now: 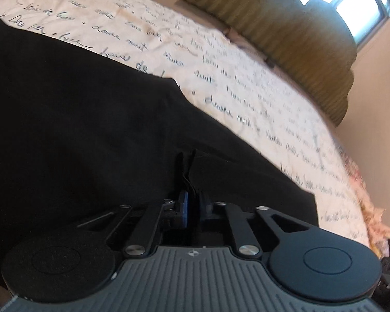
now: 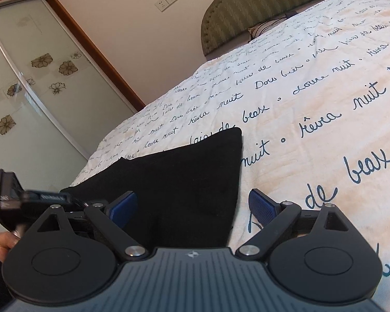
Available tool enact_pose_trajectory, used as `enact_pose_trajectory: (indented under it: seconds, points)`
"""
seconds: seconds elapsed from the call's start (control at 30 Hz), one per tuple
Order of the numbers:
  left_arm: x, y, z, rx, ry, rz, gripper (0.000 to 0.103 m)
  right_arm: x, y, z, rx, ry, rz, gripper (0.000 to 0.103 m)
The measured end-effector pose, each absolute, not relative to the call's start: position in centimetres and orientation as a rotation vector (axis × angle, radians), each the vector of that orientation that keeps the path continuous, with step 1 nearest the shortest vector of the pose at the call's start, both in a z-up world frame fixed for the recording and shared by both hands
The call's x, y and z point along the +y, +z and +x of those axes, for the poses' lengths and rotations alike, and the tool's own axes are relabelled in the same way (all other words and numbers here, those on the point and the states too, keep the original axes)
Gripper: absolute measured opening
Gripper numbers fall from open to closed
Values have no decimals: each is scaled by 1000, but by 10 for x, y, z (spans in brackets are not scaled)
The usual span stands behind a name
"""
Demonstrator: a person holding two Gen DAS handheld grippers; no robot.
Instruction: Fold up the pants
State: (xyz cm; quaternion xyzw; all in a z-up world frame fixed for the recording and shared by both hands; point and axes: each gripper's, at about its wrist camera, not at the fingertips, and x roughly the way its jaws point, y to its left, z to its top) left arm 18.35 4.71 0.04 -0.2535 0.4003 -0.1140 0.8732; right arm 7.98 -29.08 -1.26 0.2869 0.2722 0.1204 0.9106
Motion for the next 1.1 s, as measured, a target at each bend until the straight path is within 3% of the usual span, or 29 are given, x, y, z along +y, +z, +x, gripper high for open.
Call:
enact_pose_trajectory:
  seconds: [0.07,0.2,0.33,0.47,0.67,0.93,1.1]
  points:
    - [57,2,177,805,-266,-611,25,-290,-12,79,561,246,582,94]
    - [88,21,139,634,-190,-604,48,-287,-11,79,563,239,567,94]
    - [148,38,83,453,31,-568,49,-278,-7,79,574,205,504,94]
    - [234,42,25,245,387,-657,67,-253,12,74,512,117,364,94]
    - [305,14,-20,88,799,-749,67,-153,45,89,473,339,127,94]
    - [323,-4,-44,55,800,-882,76,50,12,106,386,622,-574,94]
    - [324,-6,-24,37,774,-893,81,113,2,128,371,706,-640,94]
